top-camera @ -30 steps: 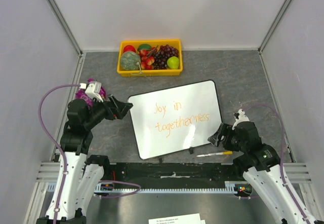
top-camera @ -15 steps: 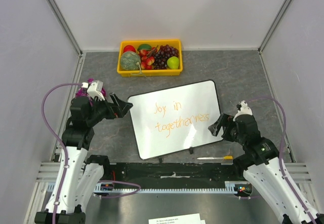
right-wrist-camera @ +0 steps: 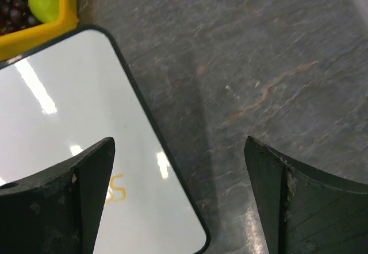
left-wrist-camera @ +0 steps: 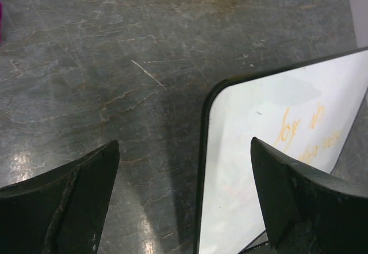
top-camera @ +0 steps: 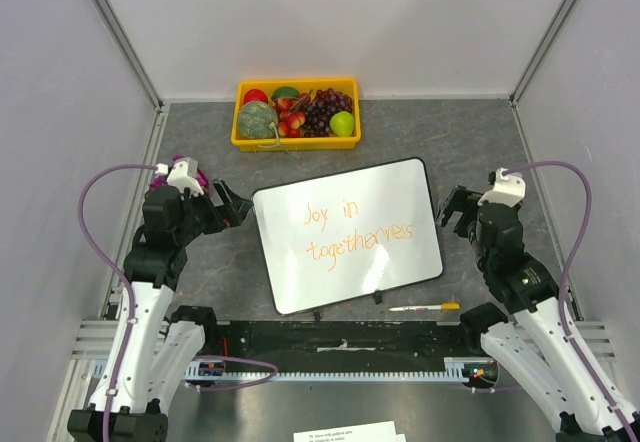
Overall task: Write a sentence on the whiteboard
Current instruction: Reset both arms
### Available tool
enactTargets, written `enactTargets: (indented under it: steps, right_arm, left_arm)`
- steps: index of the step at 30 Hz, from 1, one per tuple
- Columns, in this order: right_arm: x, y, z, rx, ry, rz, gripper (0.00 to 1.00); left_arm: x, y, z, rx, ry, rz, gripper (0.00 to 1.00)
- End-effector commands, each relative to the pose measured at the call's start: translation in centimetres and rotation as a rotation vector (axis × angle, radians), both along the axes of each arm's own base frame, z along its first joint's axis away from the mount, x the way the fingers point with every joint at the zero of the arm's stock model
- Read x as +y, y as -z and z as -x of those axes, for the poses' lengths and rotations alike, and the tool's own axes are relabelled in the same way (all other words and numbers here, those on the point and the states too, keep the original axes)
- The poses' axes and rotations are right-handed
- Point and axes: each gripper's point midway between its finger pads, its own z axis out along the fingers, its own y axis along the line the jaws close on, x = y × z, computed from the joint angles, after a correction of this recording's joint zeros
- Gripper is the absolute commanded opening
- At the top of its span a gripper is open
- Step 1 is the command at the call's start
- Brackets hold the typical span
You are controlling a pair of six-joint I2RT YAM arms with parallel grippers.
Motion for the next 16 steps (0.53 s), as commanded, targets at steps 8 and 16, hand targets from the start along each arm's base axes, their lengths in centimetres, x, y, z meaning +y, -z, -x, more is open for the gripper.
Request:
enactTargets:
  steps: [8,16]
  right_arm:
    - [-3.0,-4.3,-3.1,-0.136,0.124,0.203,0.98]
    - [-3.3,-0.8,-4.2,-0.205,0.109,0.313,0.98]
  left_arm:
    - [1.5,-1.4,-2.4,-0.049,-0.134,0.017,0.99]
    - [3.0,0.2,-3.4,-0.090,-0.214,-0.021,0.97]
